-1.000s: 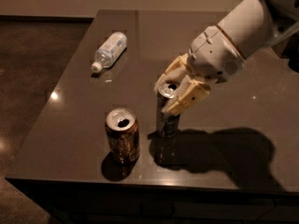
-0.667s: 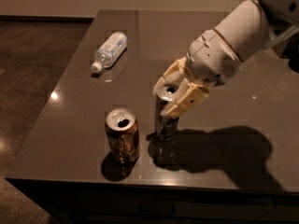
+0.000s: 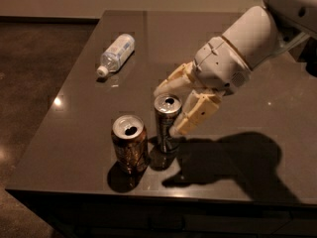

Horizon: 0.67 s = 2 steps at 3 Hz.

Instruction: Move redbull can near orange can

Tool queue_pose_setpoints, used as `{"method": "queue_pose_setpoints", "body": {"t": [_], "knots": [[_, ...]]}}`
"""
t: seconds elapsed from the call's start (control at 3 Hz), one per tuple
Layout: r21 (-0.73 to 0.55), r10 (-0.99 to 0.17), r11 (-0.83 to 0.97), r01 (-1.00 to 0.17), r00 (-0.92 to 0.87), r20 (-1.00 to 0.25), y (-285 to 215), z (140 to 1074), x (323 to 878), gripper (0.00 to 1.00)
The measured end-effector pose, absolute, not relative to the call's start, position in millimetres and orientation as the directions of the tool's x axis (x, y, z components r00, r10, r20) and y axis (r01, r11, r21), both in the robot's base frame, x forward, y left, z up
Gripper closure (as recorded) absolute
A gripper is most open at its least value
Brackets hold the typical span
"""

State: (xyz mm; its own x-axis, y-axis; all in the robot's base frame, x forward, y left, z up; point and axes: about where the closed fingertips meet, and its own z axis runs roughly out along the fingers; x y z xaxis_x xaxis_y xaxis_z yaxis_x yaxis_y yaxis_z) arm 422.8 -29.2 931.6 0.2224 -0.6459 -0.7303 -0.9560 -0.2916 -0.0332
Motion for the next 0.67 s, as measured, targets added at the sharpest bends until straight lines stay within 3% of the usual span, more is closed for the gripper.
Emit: {"method": "queue_pose_setpoints", "body": {"t": [0.67], "knots": [[-0.036,-0.641,-0.293,-0.955,0.225,-0.734,-26.1,931.1,419.3,0.00]]}}
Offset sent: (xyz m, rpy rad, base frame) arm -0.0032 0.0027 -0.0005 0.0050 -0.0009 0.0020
